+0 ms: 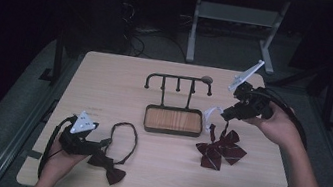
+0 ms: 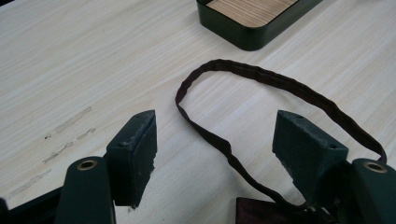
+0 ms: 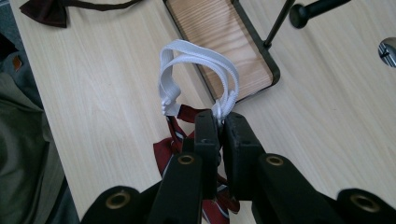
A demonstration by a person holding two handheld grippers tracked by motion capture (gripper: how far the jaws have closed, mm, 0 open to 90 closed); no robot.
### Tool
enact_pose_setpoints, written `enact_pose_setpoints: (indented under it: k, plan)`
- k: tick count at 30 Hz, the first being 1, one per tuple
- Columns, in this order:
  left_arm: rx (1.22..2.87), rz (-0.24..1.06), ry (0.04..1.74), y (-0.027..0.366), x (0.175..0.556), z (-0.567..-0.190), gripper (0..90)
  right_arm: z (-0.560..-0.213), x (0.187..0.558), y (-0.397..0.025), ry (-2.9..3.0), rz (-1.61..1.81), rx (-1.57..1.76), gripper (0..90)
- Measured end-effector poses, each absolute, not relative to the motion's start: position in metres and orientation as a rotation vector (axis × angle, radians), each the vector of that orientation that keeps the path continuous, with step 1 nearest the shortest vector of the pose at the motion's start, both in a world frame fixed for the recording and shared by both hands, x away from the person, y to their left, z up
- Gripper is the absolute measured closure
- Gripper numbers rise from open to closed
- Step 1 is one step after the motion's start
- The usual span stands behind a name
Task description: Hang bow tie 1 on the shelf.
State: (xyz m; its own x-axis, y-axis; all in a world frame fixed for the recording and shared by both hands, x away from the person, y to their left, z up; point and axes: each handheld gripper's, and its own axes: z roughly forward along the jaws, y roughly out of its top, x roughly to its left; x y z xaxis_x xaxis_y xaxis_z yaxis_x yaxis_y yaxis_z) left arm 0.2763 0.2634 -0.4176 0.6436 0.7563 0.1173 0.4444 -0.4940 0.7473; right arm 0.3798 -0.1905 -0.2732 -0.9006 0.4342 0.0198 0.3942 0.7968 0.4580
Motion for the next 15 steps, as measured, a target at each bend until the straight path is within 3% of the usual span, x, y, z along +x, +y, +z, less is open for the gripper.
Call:
enact_pose_setpoints:
  k: [15]
  plan:
    - [2.17, 0.575, 0.918, 0.262, 0.276, -0.417, 31.3, -0.259, 0.397, -0.184, 2.879, 0.692, 0.698, 84.3]
